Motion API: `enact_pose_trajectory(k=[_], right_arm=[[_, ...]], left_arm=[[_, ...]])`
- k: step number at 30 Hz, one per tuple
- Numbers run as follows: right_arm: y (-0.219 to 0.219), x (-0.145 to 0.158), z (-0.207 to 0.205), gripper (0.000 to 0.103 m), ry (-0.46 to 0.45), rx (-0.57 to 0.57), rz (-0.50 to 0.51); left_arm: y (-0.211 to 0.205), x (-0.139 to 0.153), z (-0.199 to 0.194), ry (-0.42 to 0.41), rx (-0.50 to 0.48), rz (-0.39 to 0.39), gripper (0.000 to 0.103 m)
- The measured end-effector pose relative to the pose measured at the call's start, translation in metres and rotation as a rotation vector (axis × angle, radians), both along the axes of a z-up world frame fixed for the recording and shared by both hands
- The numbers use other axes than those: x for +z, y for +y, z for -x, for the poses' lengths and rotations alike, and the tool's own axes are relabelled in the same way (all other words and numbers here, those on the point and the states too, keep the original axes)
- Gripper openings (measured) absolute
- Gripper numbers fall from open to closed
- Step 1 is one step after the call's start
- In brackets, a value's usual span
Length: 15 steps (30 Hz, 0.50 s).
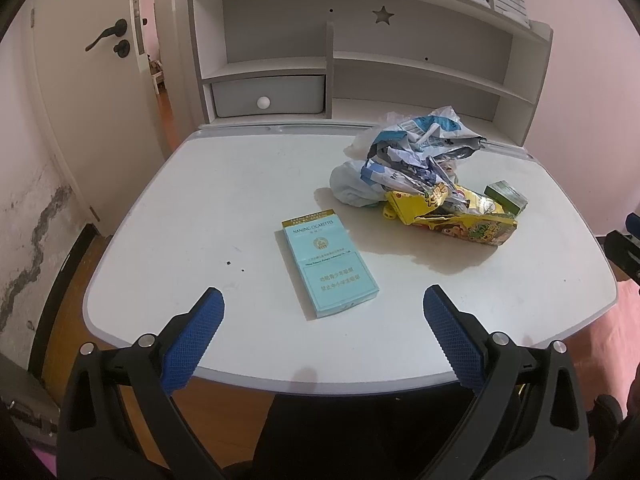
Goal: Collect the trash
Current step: 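Move both tools toward the trash pile on the desk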
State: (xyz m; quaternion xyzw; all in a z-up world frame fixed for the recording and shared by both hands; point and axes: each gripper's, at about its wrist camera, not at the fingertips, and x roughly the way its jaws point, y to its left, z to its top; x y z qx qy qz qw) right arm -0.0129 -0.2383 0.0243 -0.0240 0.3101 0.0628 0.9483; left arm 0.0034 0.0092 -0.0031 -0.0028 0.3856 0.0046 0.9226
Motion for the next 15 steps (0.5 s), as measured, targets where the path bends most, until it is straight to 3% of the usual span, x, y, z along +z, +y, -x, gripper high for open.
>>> enact_pose_trajectory(k=[15], right_arm=[[0.0009, 0.0001, 0.0001, 0.096, -0.001, -0.001, 0.000]], left_arm=[[0.0003, -0.0013, 0.0015, 0.001, 0.000, 0.003, 0.097]])
